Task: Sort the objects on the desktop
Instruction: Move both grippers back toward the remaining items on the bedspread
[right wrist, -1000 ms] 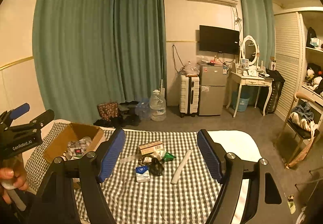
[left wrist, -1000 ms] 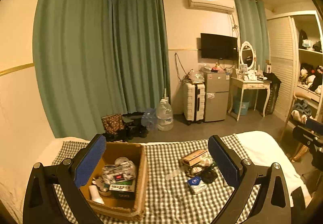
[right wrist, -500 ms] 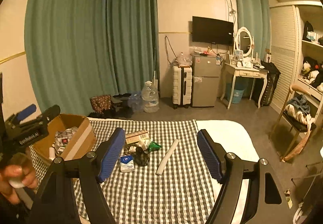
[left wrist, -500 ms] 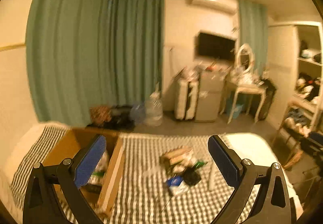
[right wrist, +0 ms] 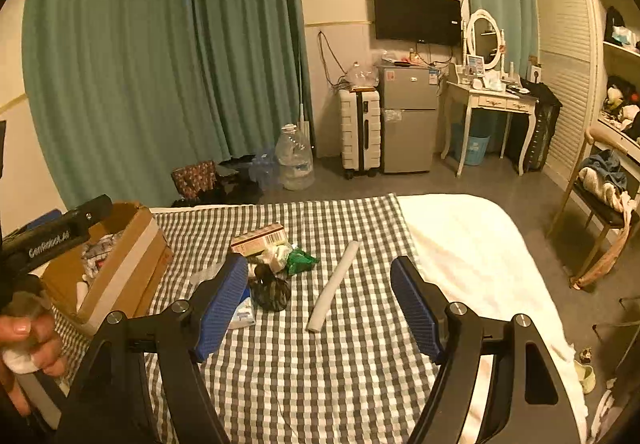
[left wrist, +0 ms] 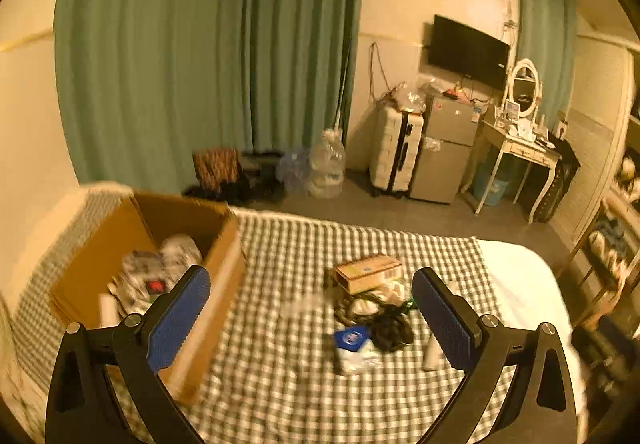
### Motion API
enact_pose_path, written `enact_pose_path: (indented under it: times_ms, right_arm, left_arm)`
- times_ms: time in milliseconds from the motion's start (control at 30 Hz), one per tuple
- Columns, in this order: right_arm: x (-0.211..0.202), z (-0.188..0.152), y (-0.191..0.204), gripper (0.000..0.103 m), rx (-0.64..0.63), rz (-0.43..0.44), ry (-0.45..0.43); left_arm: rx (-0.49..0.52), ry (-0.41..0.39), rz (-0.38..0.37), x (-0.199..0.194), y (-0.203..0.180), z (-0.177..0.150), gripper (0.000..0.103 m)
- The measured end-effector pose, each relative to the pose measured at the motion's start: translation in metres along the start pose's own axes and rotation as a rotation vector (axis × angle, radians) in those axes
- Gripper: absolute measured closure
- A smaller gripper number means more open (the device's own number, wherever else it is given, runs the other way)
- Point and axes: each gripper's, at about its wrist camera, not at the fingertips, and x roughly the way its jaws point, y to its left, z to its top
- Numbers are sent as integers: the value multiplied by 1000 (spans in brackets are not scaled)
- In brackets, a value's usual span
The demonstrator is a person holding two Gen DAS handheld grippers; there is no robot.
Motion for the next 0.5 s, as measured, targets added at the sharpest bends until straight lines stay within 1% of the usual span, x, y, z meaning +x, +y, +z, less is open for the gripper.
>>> enact_pose_path:
  times_ms: [33,67,100,133,167,200,233,367,433,500]
  right_arm:
    - [6,-1,1,29,4,6,2]
    - [11,-1,-1,29,8,8,5]
    - [18,-1,-3,29,14,10,11]
    - [24,-1,-6,29,16,10,17]
    - [33,-1,-7,29,12,-6,37]
    - [39,0,-9,29,9,-25,49]
    - [47,0,-13,29,19,-46,58]
    - [72,-2,-27,29,84,-21,71]
    - [85,-5,-31,29,92,-9,87]
    - [100,-9,-30,29,78,-8,95]
  left_arm:
    - [11,14,-6,2,-3,-3,0]
    - [46,27,-8,6,-9,-4,0]
    - [96,24,2,9,-16,-6,0]
    - [123,16,18,12,-19,-7,0]
    - [151,4,35,16,-23,-10,0]
    - [167,-1,35,21,-24,-12,0]
    - [175,8,26,29,-24,-14,0]
    - [173,41,6,60,-19,-26,0]
    - [194,68,15,78,-17,-35,0]
    - [187,81,0,90,-14,-41,0]
